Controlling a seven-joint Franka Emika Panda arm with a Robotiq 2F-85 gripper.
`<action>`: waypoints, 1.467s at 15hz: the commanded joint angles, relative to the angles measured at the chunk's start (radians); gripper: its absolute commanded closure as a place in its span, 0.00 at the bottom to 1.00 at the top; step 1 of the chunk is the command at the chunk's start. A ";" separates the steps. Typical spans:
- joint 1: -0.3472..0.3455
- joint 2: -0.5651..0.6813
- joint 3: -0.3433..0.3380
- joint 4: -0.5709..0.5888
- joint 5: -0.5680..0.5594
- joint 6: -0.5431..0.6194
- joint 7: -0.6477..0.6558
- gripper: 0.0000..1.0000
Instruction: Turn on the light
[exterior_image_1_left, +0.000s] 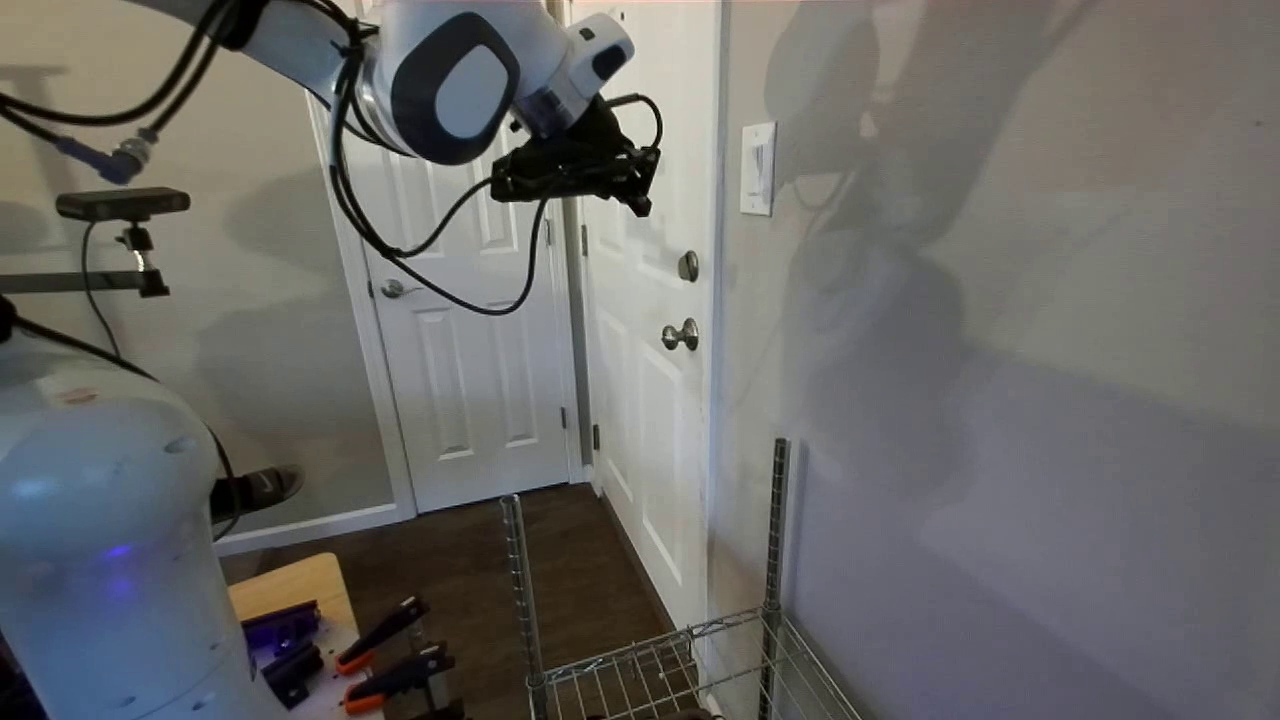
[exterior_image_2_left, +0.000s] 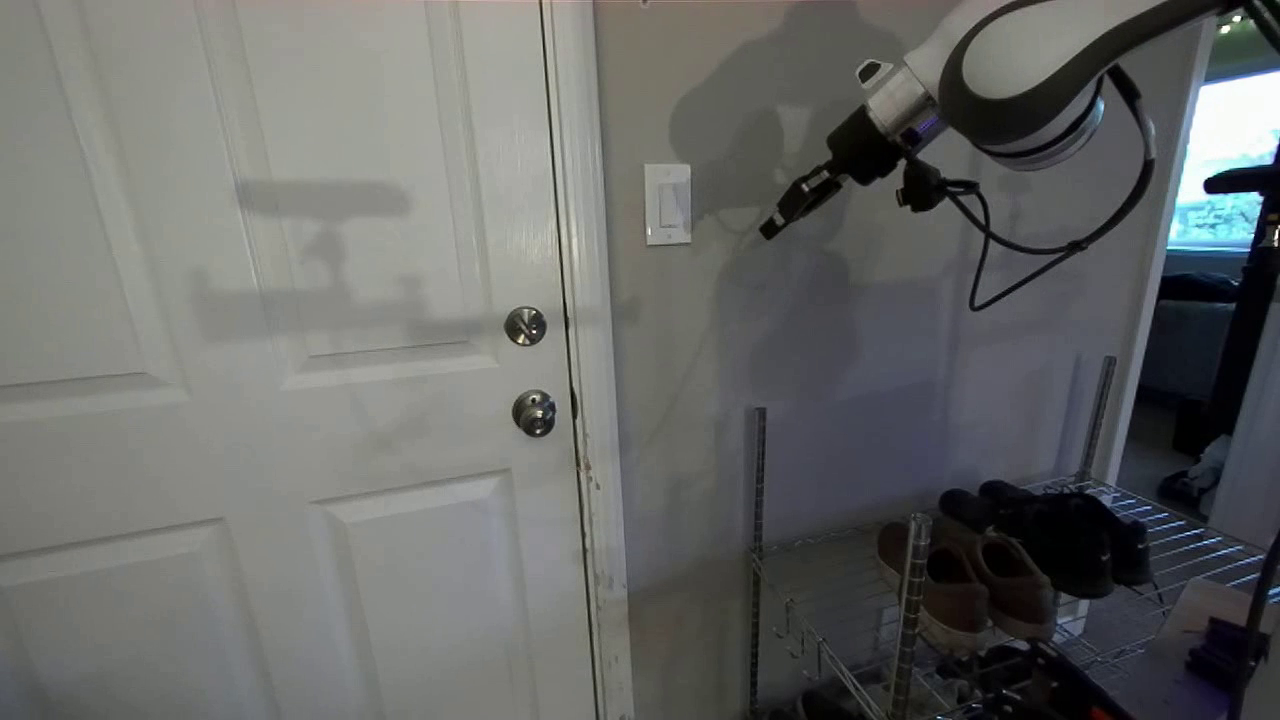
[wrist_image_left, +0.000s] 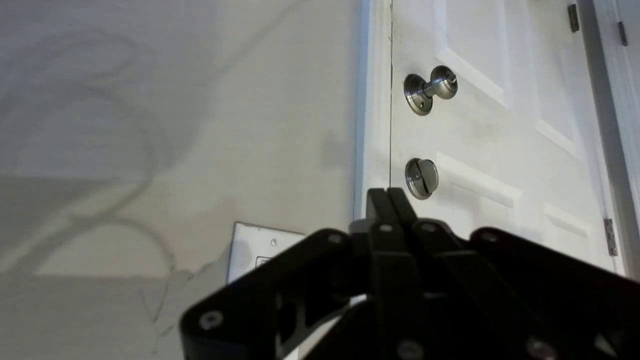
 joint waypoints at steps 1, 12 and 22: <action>0.038 0.069 -0.021 0.040 0.037 0.072 -0.047 0.95; 0.100 0.256 -0.027 0.172 -0.004 0.295 -0.001 0.96; 0.062 0.420 -0.024 0.331 0.000 0.362 0.014 0.95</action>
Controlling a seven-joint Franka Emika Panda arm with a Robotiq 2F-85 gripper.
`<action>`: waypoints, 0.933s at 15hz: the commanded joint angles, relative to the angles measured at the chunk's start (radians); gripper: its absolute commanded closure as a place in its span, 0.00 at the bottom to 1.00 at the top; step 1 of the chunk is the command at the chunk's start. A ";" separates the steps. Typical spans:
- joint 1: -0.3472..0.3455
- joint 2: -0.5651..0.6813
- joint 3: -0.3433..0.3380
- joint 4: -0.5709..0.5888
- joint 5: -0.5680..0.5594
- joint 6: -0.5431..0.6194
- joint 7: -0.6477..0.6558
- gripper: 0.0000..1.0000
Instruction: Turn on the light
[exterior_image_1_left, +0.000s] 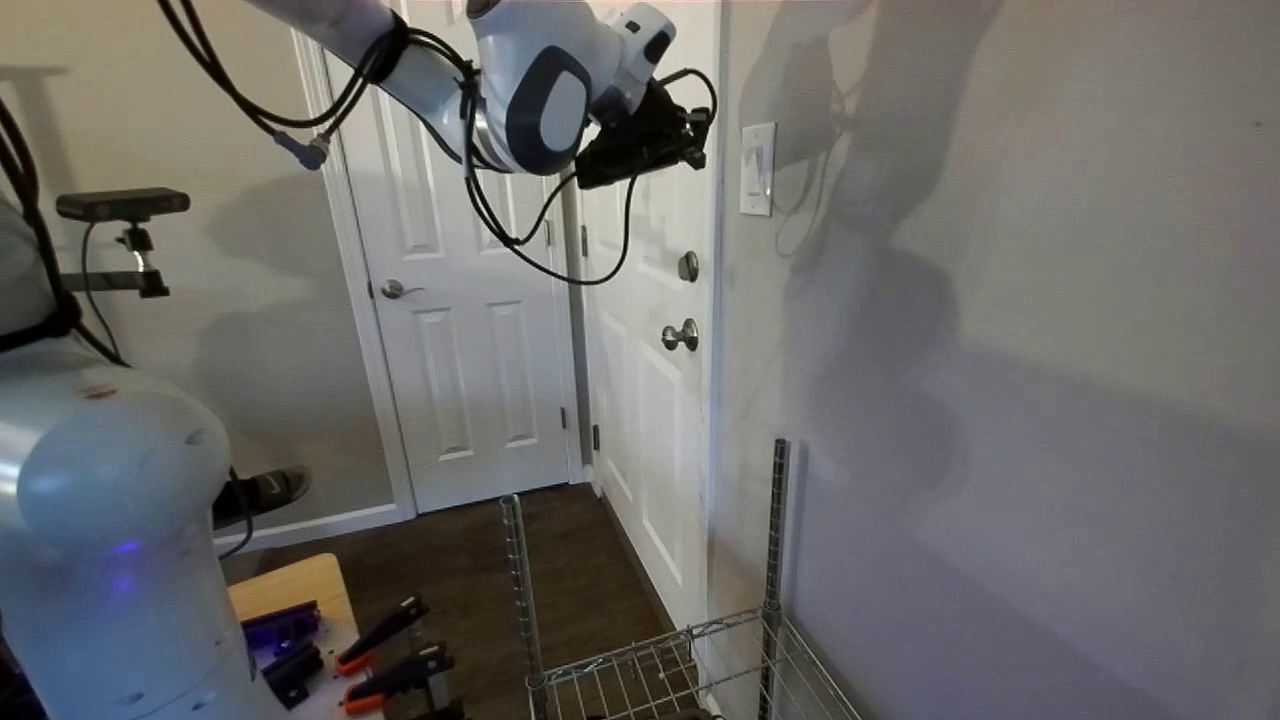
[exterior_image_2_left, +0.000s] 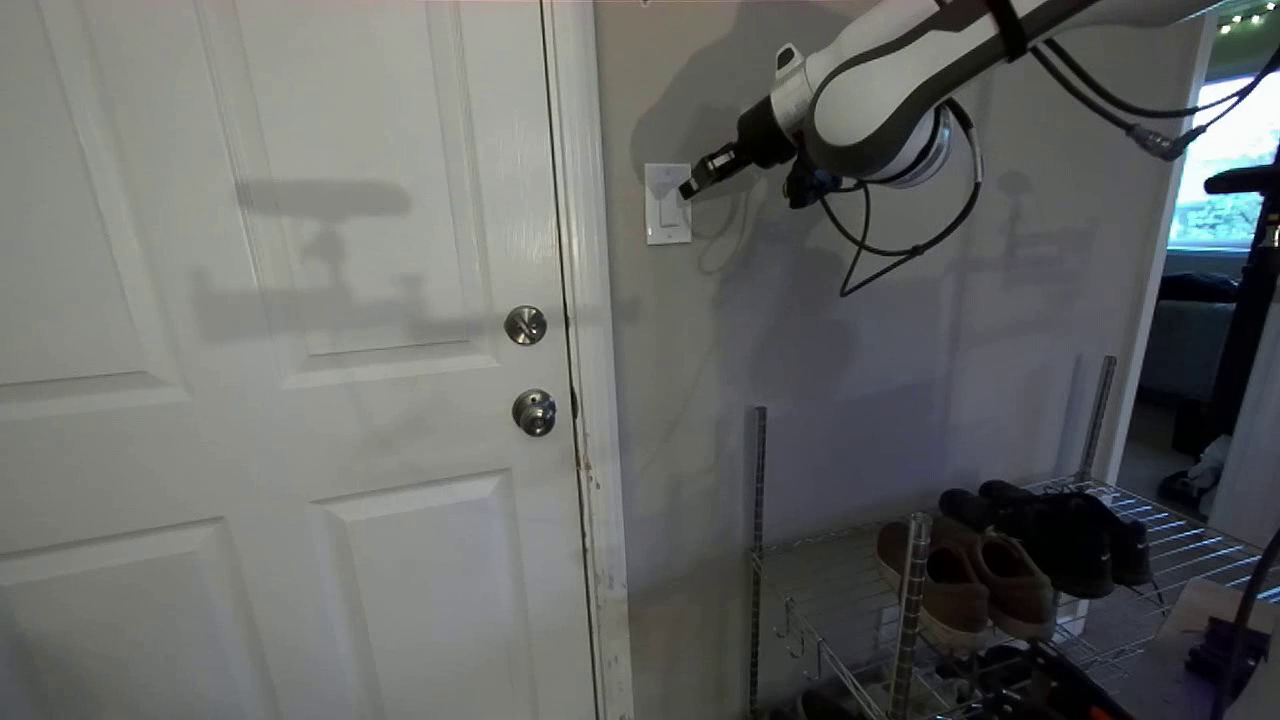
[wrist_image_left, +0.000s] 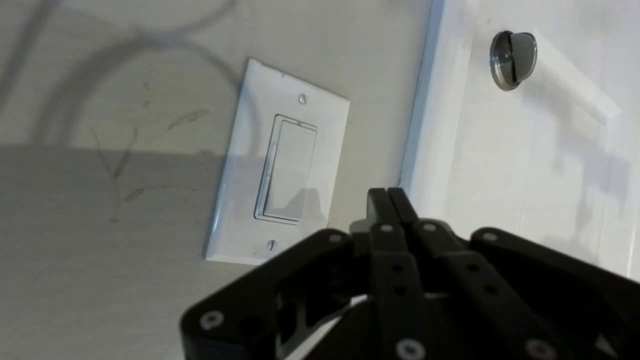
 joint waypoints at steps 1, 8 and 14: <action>-0.030 0.059 0.014 0.055 0.001 0.039 0.016 0.96; -0.104 0.151 0.020 0.167 0.000 0.022 0.049 0.95; -0.117 0.196 0.029 0.194 -0.012 0.015 0.056 0.95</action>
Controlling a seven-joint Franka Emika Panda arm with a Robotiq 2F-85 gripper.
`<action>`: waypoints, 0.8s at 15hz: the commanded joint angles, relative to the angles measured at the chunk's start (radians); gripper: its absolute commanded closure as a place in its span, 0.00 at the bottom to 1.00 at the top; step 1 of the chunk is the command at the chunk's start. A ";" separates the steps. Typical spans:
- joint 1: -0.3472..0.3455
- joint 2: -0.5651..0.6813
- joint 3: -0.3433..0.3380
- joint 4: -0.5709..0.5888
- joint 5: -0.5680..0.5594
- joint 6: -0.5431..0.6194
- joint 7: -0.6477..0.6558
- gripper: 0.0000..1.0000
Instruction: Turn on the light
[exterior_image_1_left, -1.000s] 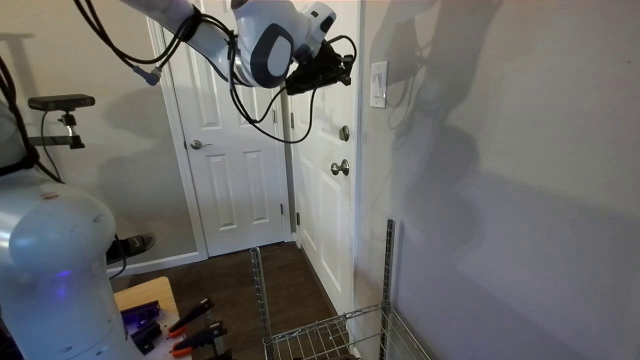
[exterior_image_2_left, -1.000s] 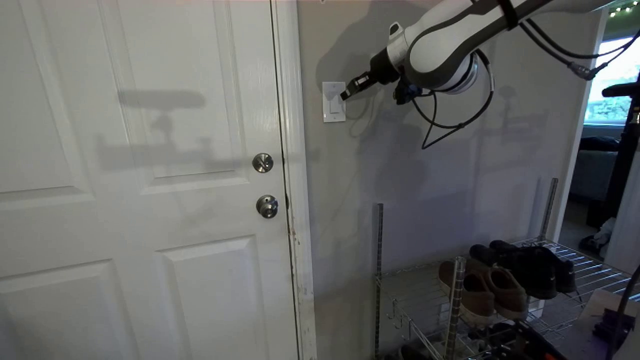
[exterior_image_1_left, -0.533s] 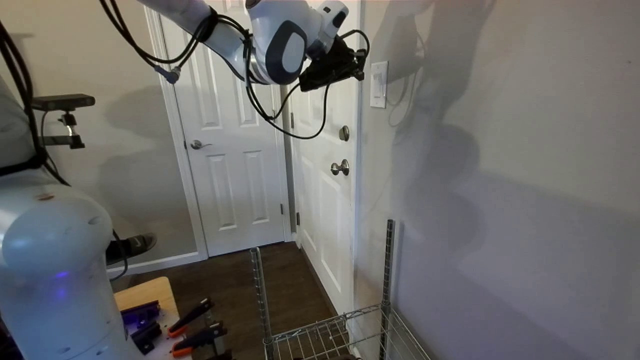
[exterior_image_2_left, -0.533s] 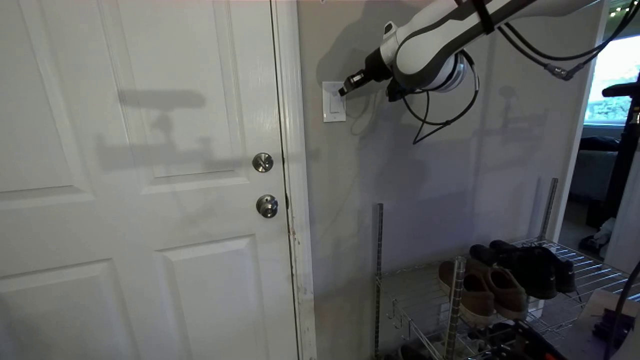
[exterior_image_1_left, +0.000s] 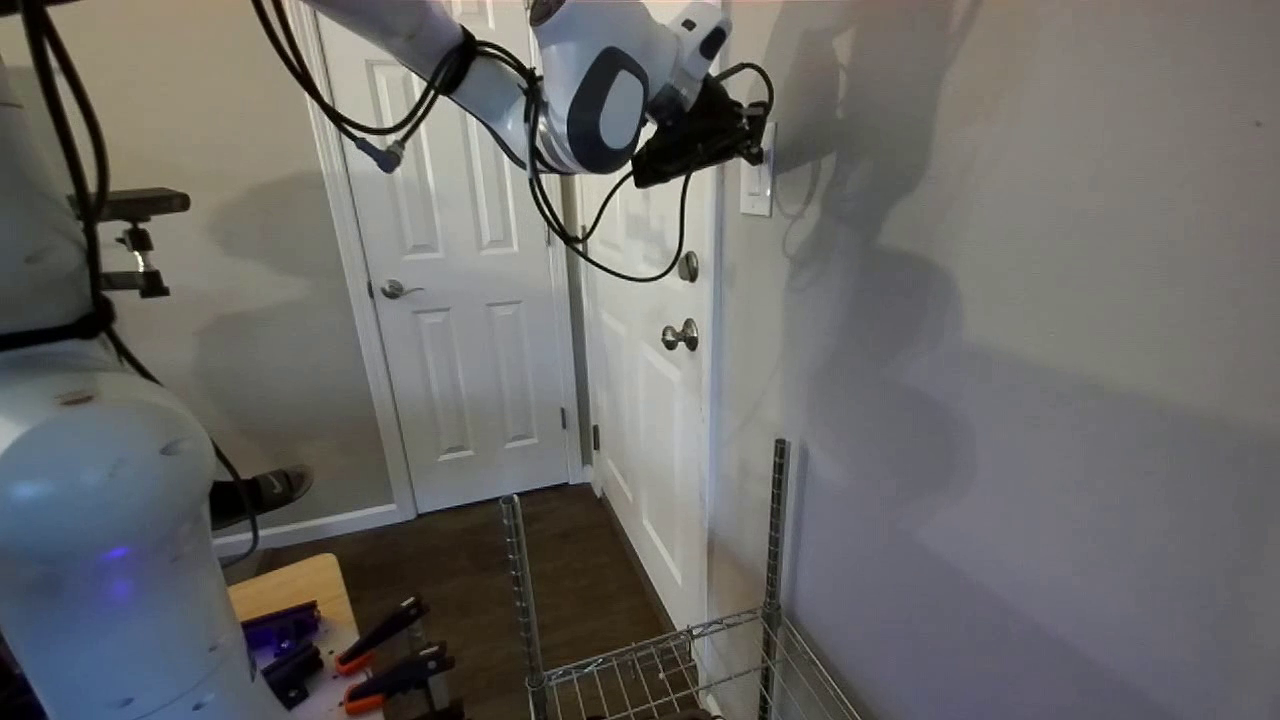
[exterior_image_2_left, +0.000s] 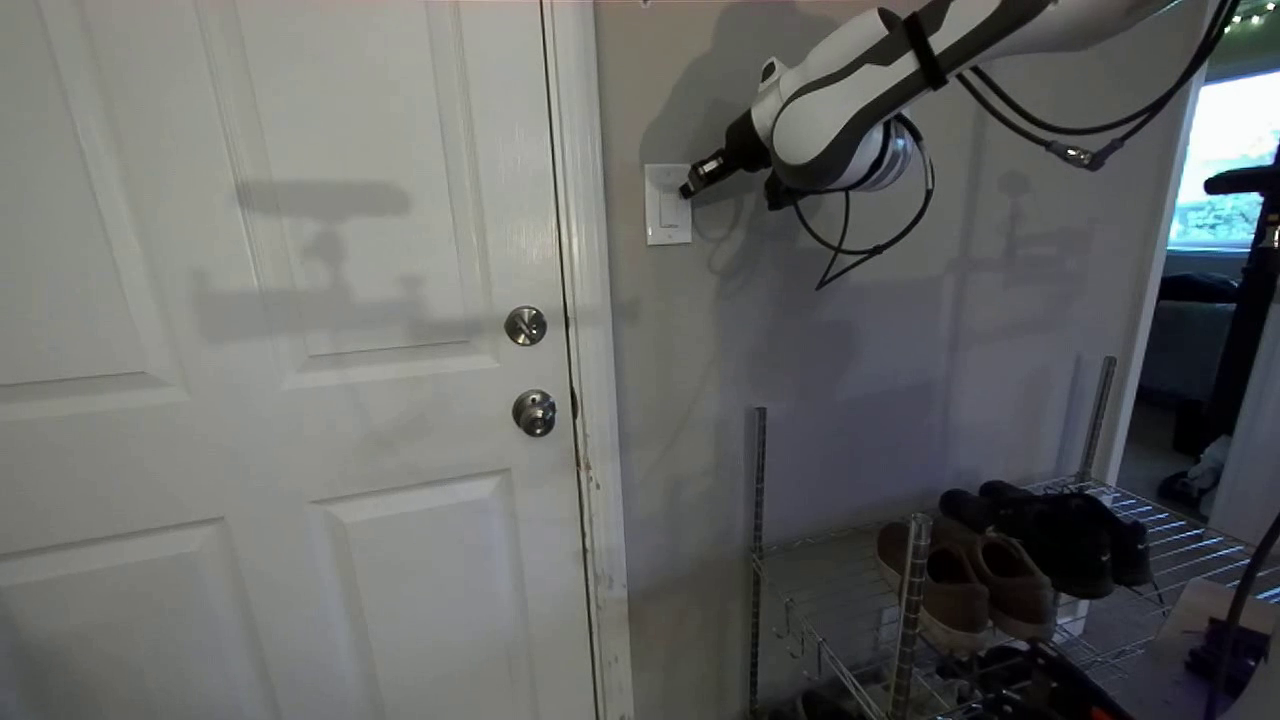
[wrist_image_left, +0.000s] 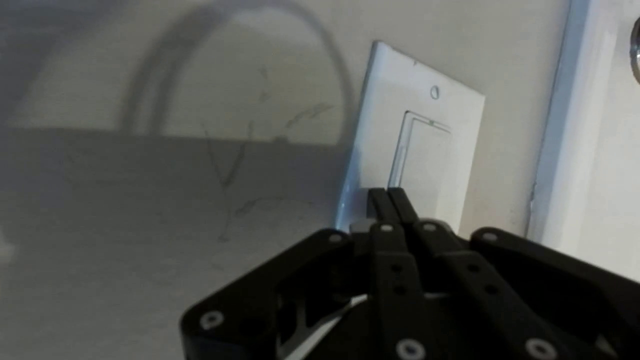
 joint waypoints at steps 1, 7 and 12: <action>-0.017 0.030 0.020 0.022 -0.012 0.009 0.031 0.95; -0.009 0.014 0.020 0.011 -0.008 0.004 0.028 0.95; -0.011 -0.033 0.026 -0.053 -0.019 0.017 0.019 0.95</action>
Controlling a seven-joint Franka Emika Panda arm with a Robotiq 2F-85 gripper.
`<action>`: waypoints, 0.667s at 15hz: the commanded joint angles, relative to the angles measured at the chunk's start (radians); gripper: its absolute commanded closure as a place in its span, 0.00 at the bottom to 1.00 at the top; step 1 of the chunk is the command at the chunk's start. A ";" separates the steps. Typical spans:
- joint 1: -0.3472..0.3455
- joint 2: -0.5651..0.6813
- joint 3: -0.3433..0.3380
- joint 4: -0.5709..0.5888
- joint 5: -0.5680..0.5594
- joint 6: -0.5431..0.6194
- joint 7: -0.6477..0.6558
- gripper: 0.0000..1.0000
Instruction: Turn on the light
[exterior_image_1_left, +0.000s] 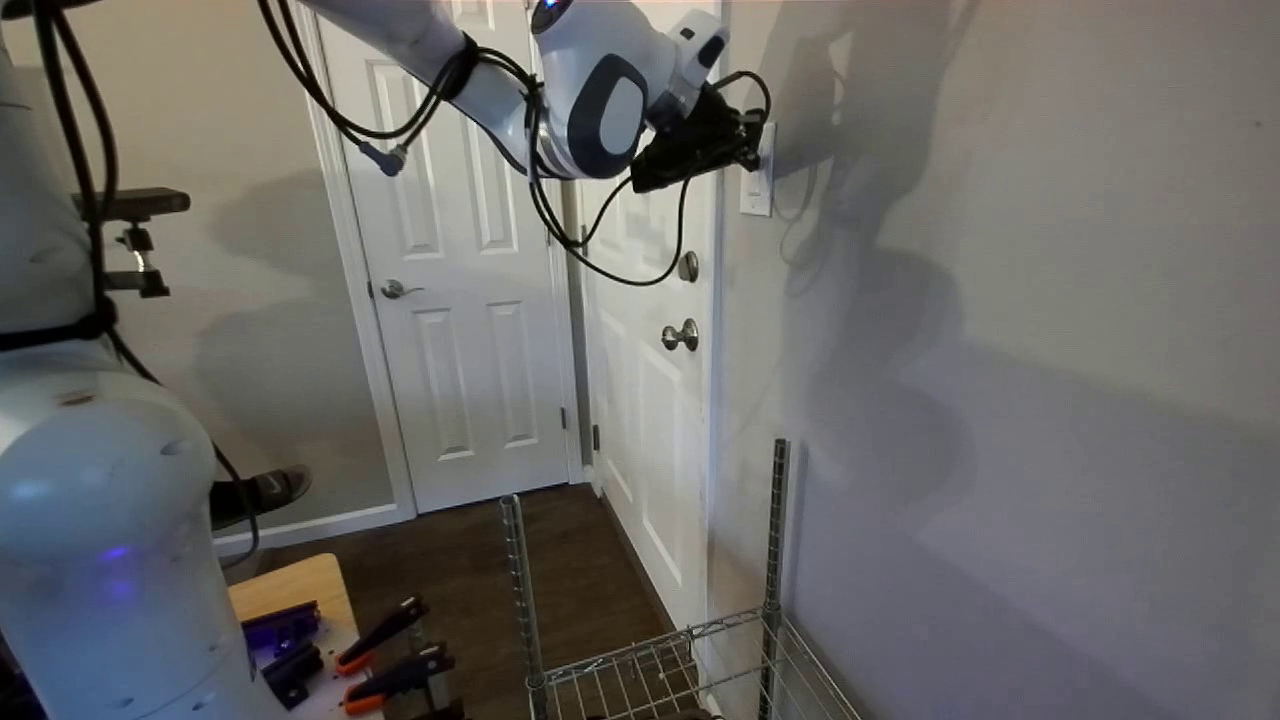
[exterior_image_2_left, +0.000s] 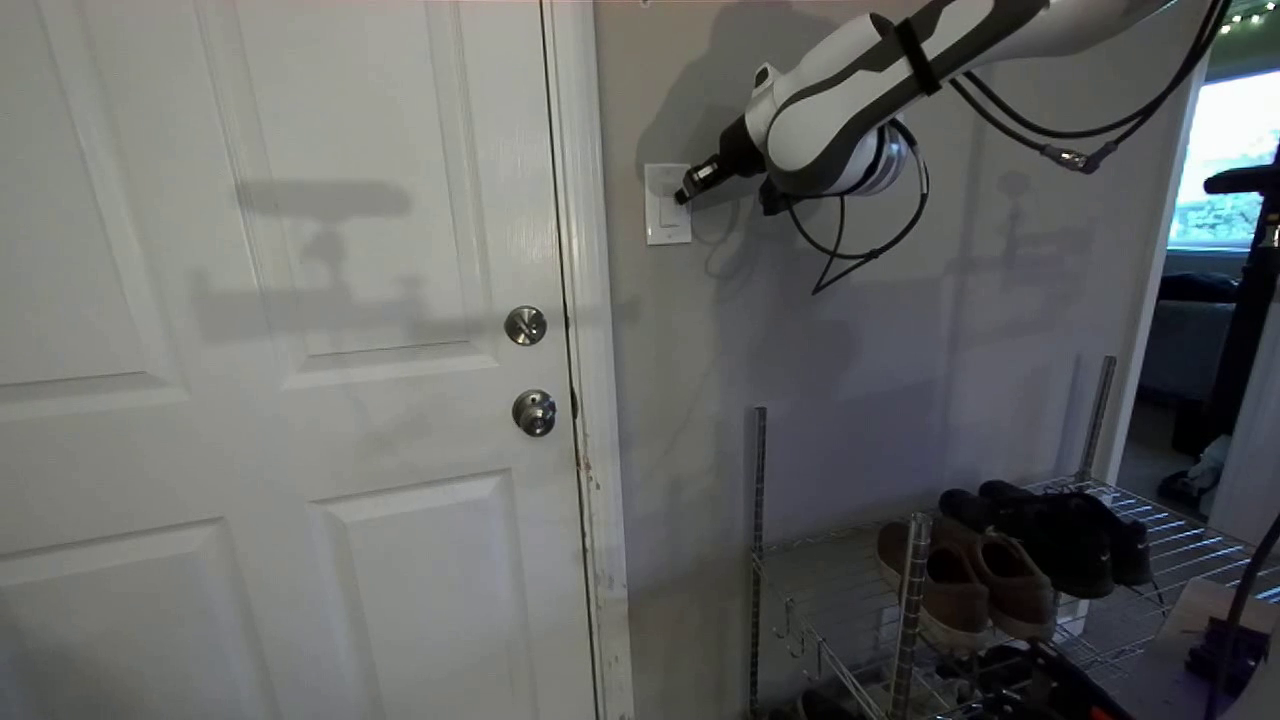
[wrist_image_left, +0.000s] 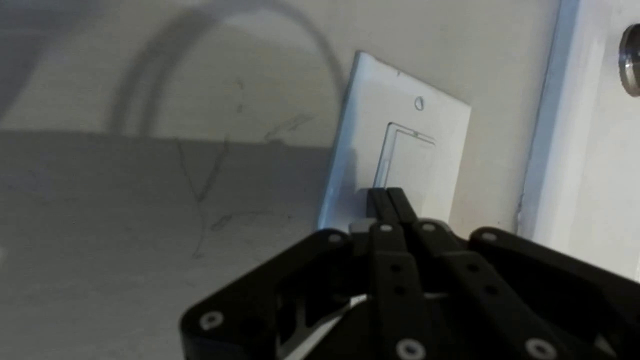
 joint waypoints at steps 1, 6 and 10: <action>-0.012 -0.059 0.021 -0.068 -0.022 0.022 0.016 0.95; -0.015 -0.095 0.046 -0.102 -0.020 0.028 0.011 0.95; -0.020 -0.097 0.074 -0.105 -0.018 0.028 0.011 0.95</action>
